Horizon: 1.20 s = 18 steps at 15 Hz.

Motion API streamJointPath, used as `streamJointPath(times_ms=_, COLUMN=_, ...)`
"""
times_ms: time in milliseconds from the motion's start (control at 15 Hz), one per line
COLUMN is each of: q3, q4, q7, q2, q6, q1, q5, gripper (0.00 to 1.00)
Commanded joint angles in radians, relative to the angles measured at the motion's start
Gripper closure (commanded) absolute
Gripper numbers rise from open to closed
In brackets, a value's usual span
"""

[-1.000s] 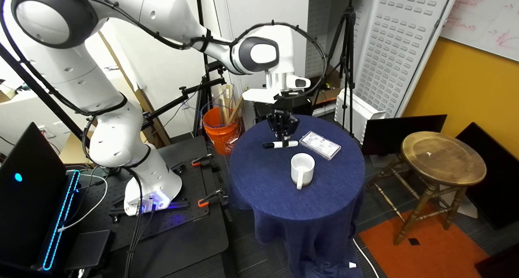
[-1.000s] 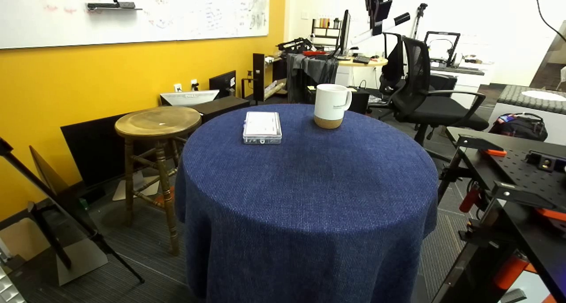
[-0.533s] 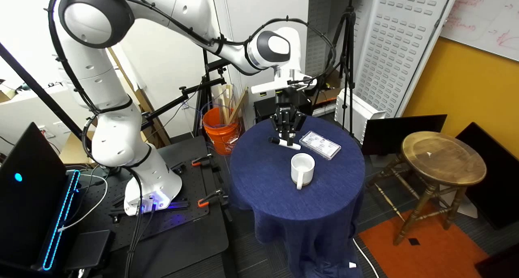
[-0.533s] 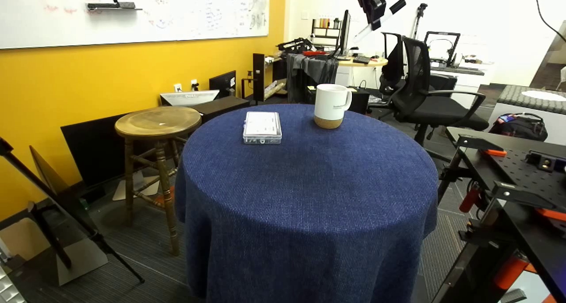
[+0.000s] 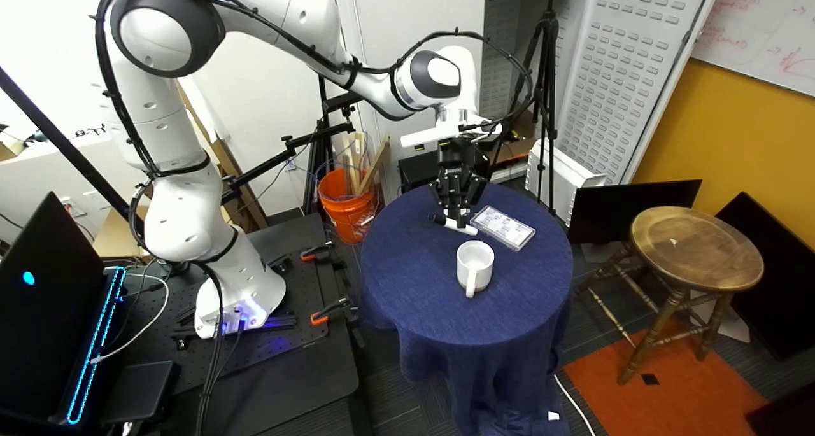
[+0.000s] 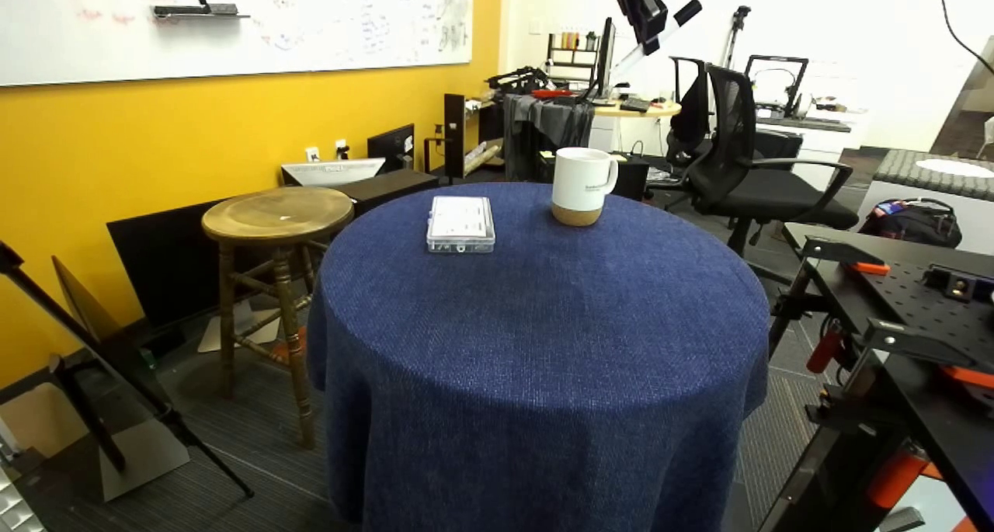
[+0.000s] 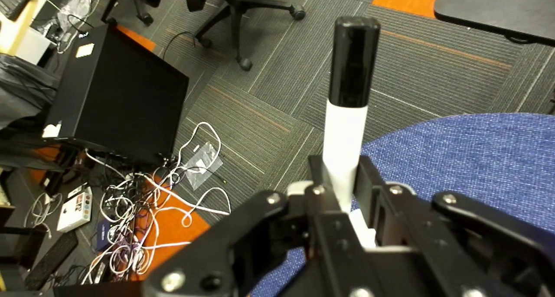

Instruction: Put the marker inside the mug cup

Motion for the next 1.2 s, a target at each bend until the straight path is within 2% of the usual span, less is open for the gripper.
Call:
streamJointPath(times_ms=0, q3=0.002, q4=0.021, q7=-0.064, q2=0.014, q6=-0.008, q1=-0.002, q5=-0.032, gripper=0.95)
streamJointPath(times_ms=533, q3=0.026, q4=0.032, q7=-0.243, q2=0.048, q6=0.044, q1=0.002, q5=-0.108, gripper=0.95)
streamJointPath(times_ms=1133, q3=0.057, q4=0.064, q7=-0.363, q2=0.151, q6=0.032, q1=0.009, q5=-0.096, gripper=0.95)
